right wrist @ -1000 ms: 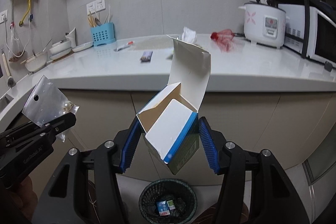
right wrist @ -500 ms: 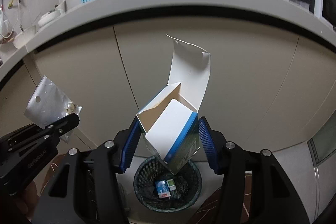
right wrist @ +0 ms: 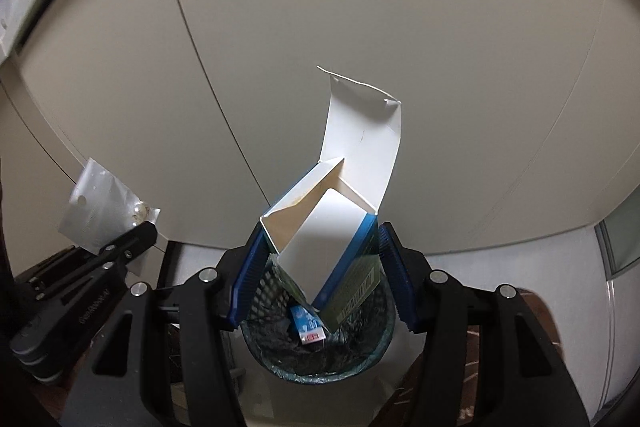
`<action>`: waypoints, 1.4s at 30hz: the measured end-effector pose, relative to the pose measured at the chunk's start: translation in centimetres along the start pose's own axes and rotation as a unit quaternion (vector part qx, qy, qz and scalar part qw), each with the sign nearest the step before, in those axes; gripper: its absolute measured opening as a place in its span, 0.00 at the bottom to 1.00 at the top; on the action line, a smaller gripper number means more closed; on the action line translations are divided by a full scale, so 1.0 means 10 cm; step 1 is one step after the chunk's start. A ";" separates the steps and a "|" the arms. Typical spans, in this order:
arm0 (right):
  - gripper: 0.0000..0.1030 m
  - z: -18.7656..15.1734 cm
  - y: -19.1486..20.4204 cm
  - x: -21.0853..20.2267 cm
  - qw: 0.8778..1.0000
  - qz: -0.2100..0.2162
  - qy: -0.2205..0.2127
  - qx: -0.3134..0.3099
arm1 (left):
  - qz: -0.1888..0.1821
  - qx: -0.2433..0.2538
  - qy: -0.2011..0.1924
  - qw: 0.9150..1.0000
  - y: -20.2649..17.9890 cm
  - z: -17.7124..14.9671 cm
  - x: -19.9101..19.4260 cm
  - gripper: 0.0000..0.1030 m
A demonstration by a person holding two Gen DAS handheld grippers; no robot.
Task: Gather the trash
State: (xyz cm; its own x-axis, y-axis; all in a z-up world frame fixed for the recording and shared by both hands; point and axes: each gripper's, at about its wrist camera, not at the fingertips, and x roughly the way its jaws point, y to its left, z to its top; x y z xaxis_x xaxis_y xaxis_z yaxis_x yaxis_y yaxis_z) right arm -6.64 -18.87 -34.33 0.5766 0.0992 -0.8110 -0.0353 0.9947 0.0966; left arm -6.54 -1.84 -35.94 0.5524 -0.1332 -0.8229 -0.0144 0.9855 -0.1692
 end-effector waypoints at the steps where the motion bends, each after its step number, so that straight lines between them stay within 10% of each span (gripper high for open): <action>1: 0.52 -0.02 -0.02 0.07 1.000 -0.001 0.007 0.003 | 0.002 -0.001 0.008 1.000 0.02 -0.02 0.09 0.11; 25: 0.52 -0.26 -0.30 0.71 0.995 -0.019 0.078 0.055 | -0.018 0.038 0.112 0.993 -0.20 -0.32 1.14 0.14; 42: 0.53 -0.22 -0.21 0.78 0.996 0.013 0.088 0.013 | 0.022 0.032 0.088 0.995 0.08 -0.17 0.79 0.78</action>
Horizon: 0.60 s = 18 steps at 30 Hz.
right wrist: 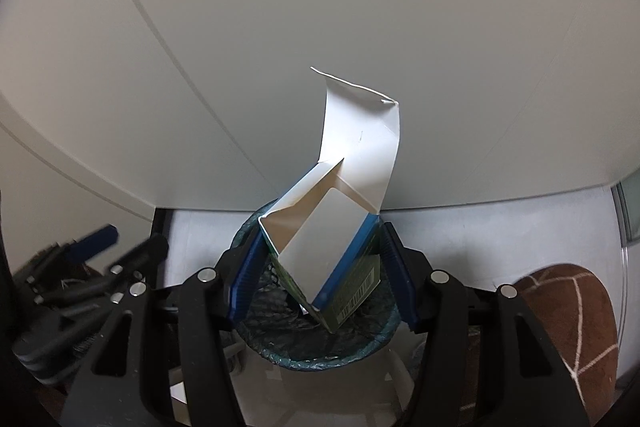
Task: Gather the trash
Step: 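Open the left tool over the wastebasket while the right tool releases the green box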
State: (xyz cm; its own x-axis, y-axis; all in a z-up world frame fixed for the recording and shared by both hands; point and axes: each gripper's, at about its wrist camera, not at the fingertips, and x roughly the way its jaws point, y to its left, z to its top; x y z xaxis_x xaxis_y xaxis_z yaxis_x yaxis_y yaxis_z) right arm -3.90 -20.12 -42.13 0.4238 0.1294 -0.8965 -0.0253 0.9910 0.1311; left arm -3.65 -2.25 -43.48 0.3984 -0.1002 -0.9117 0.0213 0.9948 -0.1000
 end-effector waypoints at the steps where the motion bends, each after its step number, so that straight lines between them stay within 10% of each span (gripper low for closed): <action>1: 0.53 0.01 0.03 0.02 1.000 0.003 0.002 -0.006 | 0.006 -0.002 -0.001 1.000 0.01 0.00 -0.02 0.83; 18: 0.57 0.10 0.15 0.45 0.998 0.024 0.059 -0.025 | 0.019 -0.035 0.031 0.999 0.34 0.07 0.25 0.94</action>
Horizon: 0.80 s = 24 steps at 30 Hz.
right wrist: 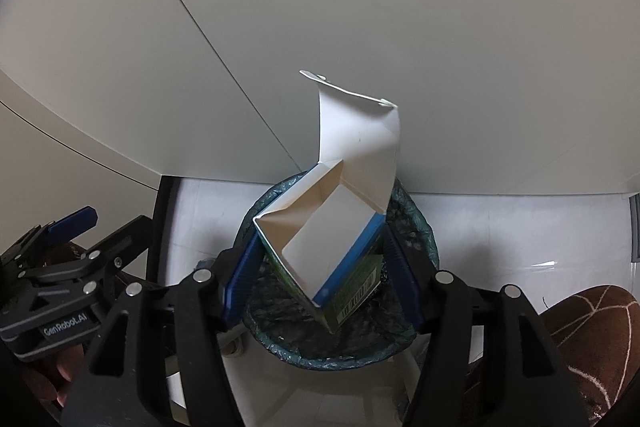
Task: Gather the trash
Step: 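Open the left tool over the wastebasket while the right tool releases the green box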
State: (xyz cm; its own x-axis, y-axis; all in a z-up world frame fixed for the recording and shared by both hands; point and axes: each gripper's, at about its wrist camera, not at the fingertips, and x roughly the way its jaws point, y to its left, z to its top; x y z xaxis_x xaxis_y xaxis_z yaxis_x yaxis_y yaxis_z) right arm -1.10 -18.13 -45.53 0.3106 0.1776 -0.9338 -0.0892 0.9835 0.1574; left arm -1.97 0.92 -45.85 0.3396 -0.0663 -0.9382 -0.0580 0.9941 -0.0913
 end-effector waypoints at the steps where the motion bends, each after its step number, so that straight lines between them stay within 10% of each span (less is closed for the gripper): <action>1: 0.59 0.00 0.01 0.01 1.000 0.000 0.001 0.000 | 0.000 0.000 0.000 1.000 0.00 -0.01 0.02 0.94; 24: 0.91 -0.15 0.01 -0.30 1.000 -0.005 -0.020 0.017 | -0.018 -0.020 -0.014 1.000 0.05 0.02 -0.23 0.94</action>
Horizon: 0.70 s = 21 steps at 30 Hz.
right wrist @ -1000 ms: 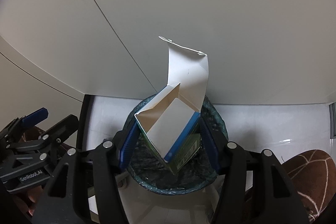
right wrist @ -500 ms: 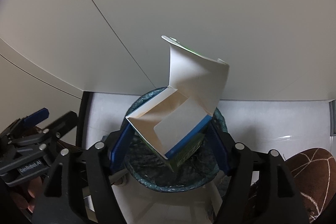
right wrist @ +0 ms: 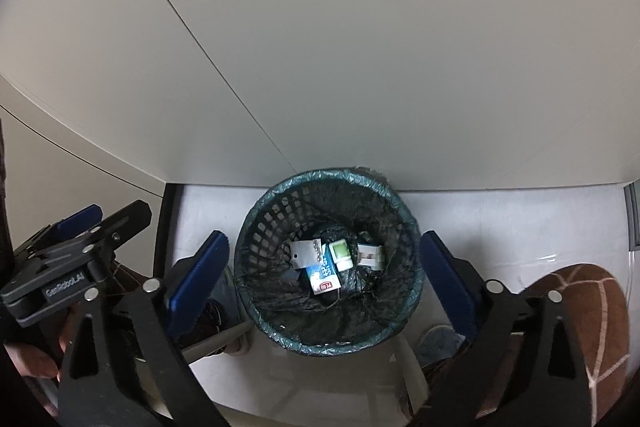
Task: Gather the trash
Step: 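Open the left tool over the wastebasket while the right tool releases the green box, then raise both open tools back up to the counter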
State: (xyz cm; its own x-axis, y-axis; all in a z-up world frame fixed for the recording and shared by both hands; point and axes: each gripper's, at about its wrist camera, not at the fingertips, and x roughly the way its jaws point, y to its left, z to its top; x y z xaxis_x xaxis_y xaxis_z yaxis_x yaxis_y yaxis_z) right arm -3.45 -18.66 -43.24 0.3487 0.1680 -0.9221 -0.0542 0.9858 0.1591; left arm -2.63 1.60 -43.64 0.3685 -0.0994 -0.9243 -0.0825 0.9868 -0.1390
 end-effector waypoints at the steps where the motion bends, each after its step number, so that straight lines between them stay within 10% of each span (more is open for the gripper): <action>1: 0.93 0.01 -0.01 -0.08 1.000 -0.001 -0.009 0.001 | -0.007 -0.004 -0.002 1.000 0.00 0.01 -0.06 0.94; 21: 0.93 0.26 -0.09 -1.67 0.988 -0.047 -0.147 -0.006 | -0.015 0.011 -0.106 0.994 -0.22 0.23 -1.58 0.94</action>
State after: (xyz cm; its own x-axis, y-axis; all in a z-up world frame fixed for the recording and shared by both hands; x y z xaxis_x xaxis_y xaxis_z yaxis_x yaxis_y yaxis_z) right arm -6.76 -22.33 -27.06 0.6091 0.0687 -0.7901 -0.0189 0.9972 0.0722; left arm -6.15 1.31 -27.93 0.5573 -0.1015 -0.8241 -0.0500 0.9866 -0.1554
